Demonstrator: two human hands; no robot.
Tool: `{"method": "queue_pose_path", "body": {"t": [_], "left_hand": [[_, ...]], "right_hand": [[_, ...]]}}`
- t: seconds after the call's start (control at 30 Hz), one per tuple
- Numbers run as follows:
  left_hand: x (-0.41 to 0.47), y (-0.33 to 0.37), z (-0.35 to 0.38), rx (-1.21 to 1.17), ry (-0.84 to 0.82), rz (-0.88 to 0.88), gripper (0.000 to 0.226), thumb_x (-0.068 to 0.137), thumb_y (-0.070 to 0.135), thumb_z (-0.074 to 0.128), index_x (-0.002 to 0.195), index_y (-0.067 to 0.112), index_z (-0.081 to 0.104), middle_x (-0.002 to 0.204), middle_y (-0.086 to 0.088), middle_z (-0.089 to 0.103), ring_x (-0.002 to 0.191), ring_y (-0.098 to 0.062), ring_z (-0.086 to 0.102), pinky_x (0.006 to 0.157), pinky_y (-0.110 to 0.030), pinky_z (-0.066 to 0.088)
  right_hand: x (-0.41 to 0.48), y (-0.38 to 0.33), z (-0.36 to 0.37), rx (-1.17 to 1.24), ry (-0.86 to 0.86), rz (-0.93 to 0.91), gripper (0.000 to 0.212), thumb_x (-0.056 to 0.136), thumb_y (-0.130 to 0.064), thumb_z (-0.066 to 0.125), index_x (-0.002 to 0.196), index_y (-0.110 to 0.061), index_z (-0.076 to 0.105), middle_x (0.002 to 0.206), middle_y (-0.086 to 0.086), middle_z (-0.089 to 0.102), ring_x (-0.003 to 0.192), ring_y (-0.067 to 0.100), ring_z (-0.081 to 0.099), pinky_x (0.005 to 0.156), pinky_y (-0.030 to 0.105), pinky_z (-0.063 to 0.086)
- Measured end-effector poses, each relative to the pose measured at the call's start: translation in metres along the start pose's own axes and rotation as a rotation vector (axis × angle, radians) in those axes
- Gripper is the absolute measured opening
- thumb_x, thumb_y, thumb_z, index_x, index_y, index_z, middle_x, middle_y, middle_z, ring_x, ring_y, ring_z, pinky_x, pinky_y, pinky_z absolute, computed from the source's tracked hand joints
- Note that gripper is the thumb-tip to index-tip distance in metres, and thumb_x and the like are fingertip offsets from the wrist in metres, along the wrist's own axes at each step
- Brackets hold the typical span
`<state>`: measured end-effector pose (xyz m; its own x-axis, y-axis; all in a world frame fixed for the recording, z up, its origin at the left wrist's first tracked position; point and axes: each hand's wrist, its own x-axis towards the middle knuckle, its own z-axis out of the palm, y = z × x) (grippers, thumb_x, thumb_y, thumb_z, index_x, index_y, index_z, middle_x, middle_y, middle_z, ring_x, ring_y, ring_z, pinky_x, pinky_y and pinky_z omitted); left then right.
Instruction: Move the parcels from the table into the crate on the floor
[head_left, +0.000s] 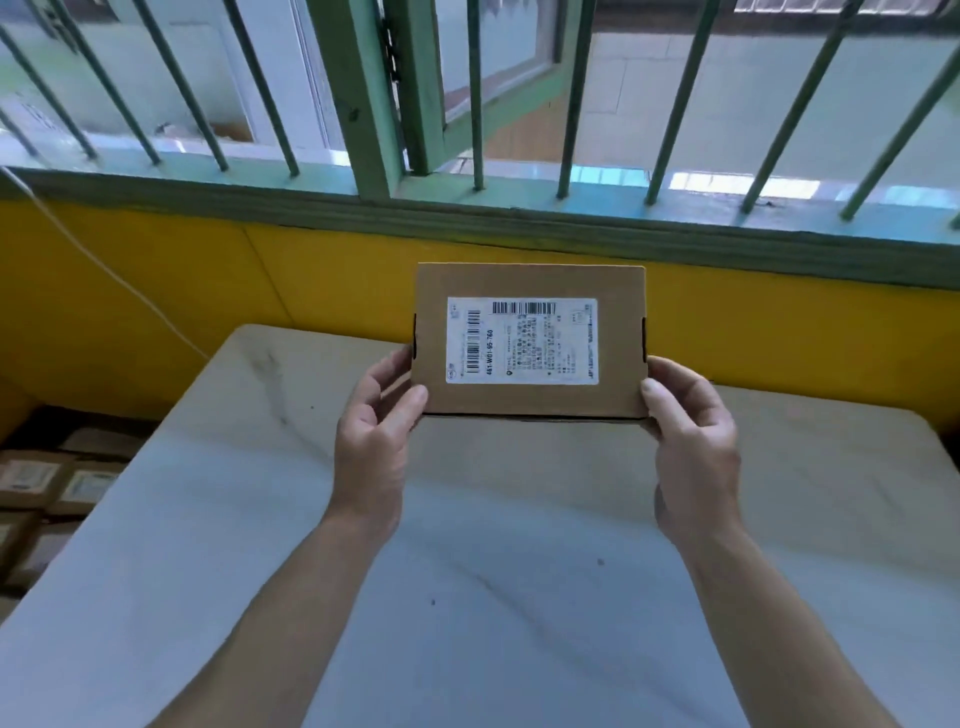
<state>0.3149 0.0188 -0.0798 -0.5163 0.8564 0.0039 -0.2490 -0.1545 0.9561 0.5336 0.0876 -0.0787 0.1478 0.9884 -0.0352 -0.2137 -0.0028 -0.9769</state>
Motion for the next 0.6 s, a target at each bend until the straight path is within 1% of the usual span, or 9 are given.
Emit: {"method": "queue_pose_path", "body": {"t": [0.07, 0.17, 0.2, 0.27, 0.33, 0.4, 0.5, 0.6], "left_hand": [[-0.014, 0.022, -0.010, -0.021, -0.007, 0.055, 0.039, 0.088, 0.014, 0.057, 0.124, 0.026, 0.062, 0.118, -0.002, 0.072, 0.115, -0.018, 0.066, 0.086, -0.020, 0.054], [-0.035, 0.049, -0.021, -0.019, -0.008, 0.141, 0.036, 0.090, 0.018, 0.055, 0.123, 0.032, 0.063, 0.118, -0.001, 0.072, 0.116, -0.019, 0.064, 0.085, -0.021, 0.054], [-0.041, 0.055, -0.023, -0.013, -0.004, 0.165, 0.036, 0.090, 0.019, 0.055, 0.123, 0.034, 0.064, 0.118, 0.000, 0.072, 0.118, -0.019, 0.064, 0.086, -0.021, 0.054], [-0.052, 0.066, -0.028, -0.023, -0.003, 0.212, 0.037, 0.090, 0.019, 0.056, 0.122, 0.036, 0.065, 0.119, 0.000, 0.071, 0.119, -0.020, 0.062, 0.087, -0.023, 0.054], [-0.060, 0.073, -0.032, -0.055, -0.020, 0.259, 0.038, 0.089, 0.016, 0.055, 0.121, 0.035, 0.065, 0.119, 0.001, 0.071, 0.119, -0.020, 0.062, 0.089, -0.025, 0.053], [-0.063, 0.078, -0.035, -0.067, -0.030, 0.295, 0.038, 0.089, 0.014, 0.055, 0.121, 0.032, 0.065, 0.117, 0.003, 0.072, 0.118, -0.019, 0.062, 0.090, -0.025, 0.053], [-0.066, 0.081, -0.037, -0.065, -0.019, 0.295, 0.039, 0.089, 0.015, 0.055, 0.120, 0.035, 0.066, 0.119, 0.002, 0.071, 0.119, -0.020, 0.061, 0.088, -0.024, 0.054], [-0.069, 0.081, -0.042, -0.018, 0.016, 0.284, 0.040, 0.090, 0.016, 0.054, 0.120, 0.038, 0.066, 0.119, 0.004, 0.071, 0.120, -0.018, 0.062, 0.086, -0.022, 0.054]], "right_hand": [[-0.019, -0.018, 0.007, 0.029, -0.037, -0.032, 0.021, 0.094, -0.006, 0.059, 0.102, -0.022, 0.070, 0.107, 0.007, 0.073, 0.097, 0.016, 0.068, 0.088, 0.030, 0.054], [-0.045, -0.038, 0.013, 0.058, -0.068, -0.100, 0.024, 0.095, -0.005, 0.058, 0.103, -0.023, 0.071, 0.106, 0.009, 0.073, 0.101, 0.023, 0.068, 0.092, 0.035, 0.054], [-0.051, -0.043, 0.014, 0.072, -0.070, -0.124, 0.026, 0.094, -0.004, 0.058, 0.101, -0.025, 0.073, 0.104, 0.006, 0.074, 0.102, 0.023, 0.068, 0.092, 0.034, 0.054], [-0.065, -0.052, 0.016, 0.118, -0.078, -0.165, 0.030, 0.093, -0.005, 0.059, 0.094, -0.030, 0.076, 0.098, -0.001, 0.075, 0.098, 0.017, 0.068, 0.088, 0.026, 0.055], [-0.074, -0.059, 0.018, 0.162, -0.095, -0.198, 0.025, 0.087, -0.012, 0.062, 0.092, -0.031, 0.077, 0.095, -0.005, 0.075, 0.095, 0.013, 0.068, 0.083, 0.019, 0.055], [-0.080, -0.062, 0.020, 0.181, -0.116, -0.221, 0.021, 0.081, -0.018, 0.063, 0.094, -0.028, 0.076, 0.094, -0.004, 0.074, 0.093, 0.013, 0.067, 0.080, 0.018, 0.054], [-0.085, -0.062, 0.021, 0.196, -0.112, -0.235, 0.021, 0.080, -0.018, 0.063, 0.095, -0.026, 0.075, 0.092, -0.006, 0.074, 0.089, 0.010, 0.067, 0.076, 0.016, 0.054], [-0.087, -0.055, 0.024, 0.185, -0.115, -0.210, 0.021, 0.081, -0.020, 0.062, 0.096, -0.029, 0.075, 0.095, -0.006, 0.074, 0.094, 0.012, 0.068, 0.080, 0.019, 0.056]]}}
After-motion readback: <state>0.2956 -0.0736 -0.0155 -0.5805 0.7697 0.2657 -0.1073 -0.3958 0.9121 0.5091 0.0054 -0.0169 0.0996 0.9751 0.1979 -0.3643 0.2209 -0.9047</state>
